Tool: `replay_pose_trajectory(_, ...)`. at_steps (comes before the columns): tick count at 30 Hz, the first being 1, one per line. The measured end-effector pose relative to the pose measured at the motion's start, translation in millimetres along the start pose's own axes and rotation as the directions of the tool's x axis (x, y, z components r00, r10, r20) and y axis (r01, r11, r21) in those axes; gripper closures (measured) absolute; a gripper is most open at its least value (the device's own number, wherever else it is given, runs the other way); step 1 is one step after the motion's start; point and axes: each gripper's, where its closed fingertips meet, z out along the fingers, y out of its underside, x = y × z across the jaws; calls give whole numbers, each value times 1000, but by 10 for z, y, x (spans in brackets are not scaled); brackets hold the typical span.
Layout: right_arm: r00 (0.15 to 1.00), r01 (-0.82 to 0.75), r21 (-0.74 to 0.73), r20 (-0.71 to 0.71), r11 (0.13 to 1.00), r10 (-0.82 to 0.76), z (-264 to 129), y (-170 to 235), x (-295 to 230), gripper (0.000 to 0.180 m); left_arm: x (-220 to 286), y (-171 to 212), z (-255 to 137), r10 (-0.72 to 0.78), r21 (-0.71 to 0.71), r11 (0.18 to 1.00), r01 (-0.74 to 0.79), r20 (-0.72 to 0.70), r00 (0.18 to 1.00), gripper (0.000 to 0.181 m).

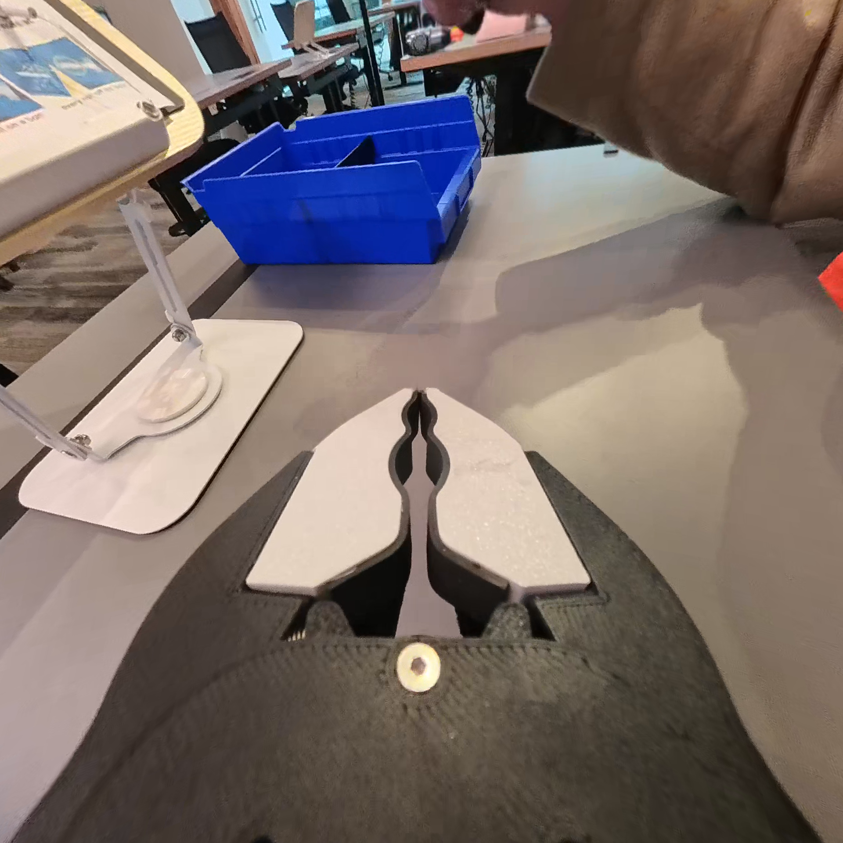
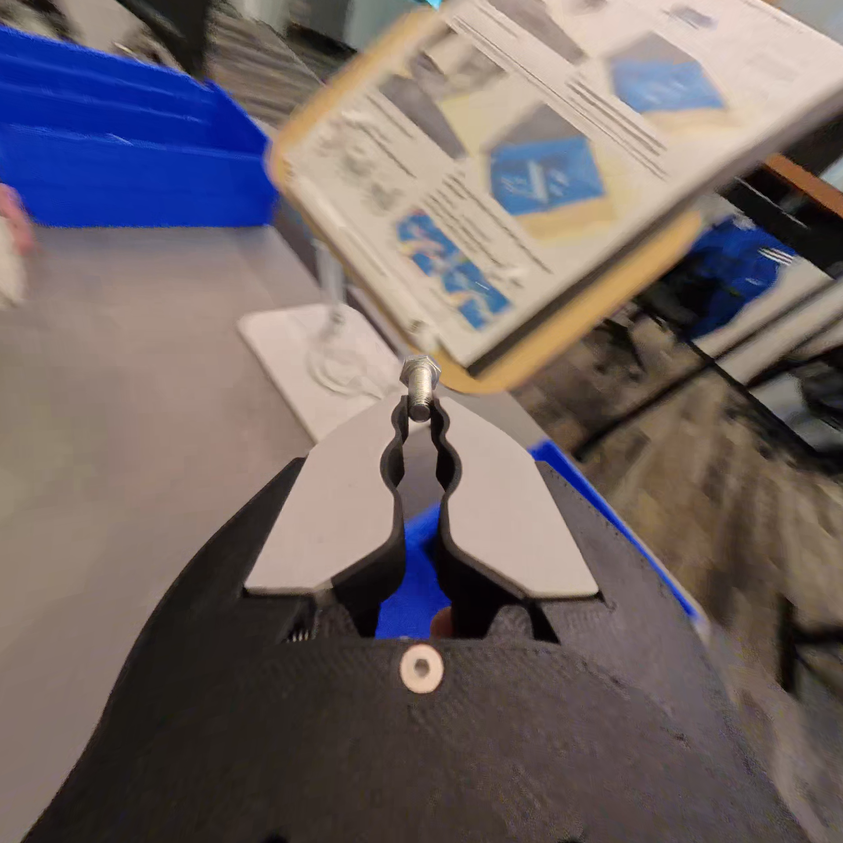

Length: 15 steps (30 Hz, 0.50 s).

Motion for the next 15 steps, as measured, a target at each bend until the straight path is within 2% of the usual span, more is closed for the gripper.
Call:
replay_pose_trajectory(2,992,-5,-97,-126,995,-8,-27,249,452,170,-5,9,-1,-11,3,1000,11,-3,1000,181)
replay_pose_trajectory(5,973,-57,-245,-229,968,-1,41,713,931,170,-28,11,-7,-21,9,1000,21,6,1000,181)
replay_pose_trajectory(9,976,-161,-396,-201,904,85,321,1289,1102,170,-23,33,4,-33,7,999,33,-4,999,181)
replay_pose_trajectory(12,979,-157,-529,-195,834,61,483,1660,1143,170,-25,54,12,-33,-2,999,33,-4,999,181)
replay_pose_trajectory(15,979,-192,-607,-177,771,105,606,1918,1110,170,-27,71,17,-39,-5,999,39,-8,999,181)
